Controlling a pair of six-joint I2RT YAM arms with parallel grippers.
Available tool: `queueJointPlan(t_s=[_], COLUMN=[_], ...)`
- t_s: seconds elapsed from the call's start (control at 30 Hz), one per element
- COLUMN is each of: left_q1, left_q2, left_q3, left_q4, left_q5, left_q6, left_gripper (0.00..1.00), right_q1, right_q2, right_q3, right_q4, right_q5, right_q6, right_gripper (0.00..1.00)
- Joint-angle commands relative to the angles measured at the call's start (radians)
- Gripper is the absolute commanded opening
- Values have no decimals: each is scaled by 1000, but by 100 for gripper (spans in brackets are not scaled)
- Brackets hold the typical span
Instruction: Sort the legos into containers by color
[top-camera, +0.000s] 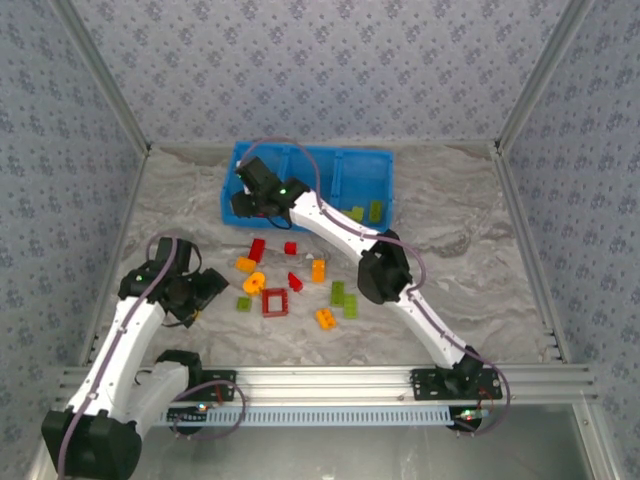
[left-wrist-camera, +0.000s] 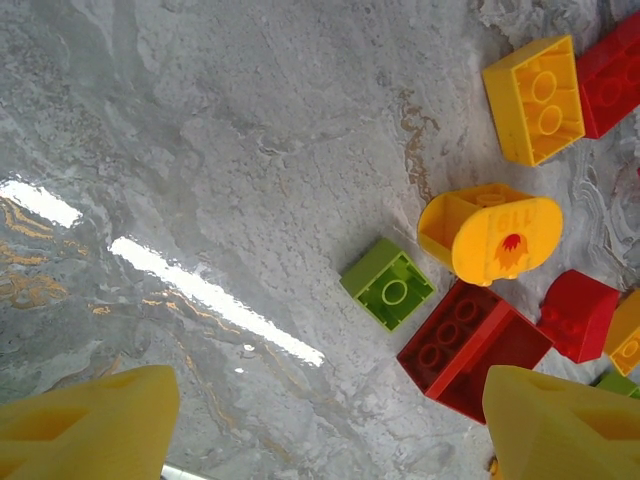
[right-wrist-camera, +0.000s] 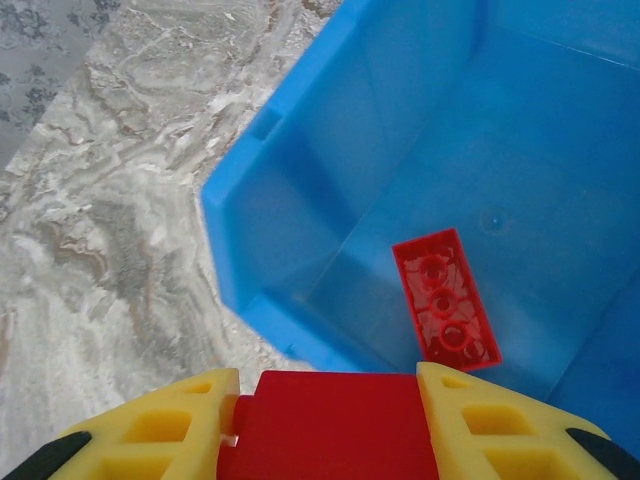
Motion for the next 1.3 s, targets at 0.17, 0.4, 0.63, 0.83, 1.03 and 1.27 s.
queueJointPlan(t_s=[0.17,0.4,0.63,0.83,1.03,1.27], left_q1=[6,6,6,6,5,5], left_q2=[-57,-62,-45,-13,59,157], left_q3=[5,18,25,24,17,-57], left_q4=[-64,-76,-59,-24,19,120], left_q5=[37,53,55,54,45,62], left_q6=[30,54,61,61,-21,-305], left_gripper=[79,79,78,77,76,73], right_q1=[-16,-30,-31,-25,-20,-30], right_q2=[119,211,223,110,-116,-585], right_q3=[77,151,157,152,47,-600], right_q4=[193,223,171,162,167,381], right_q5=[-52,-46,-53,-5,91,99], right_q6=[-70,-53,-70,-100,-125,-145], right_gripper=[47,53,54,62,64,67])
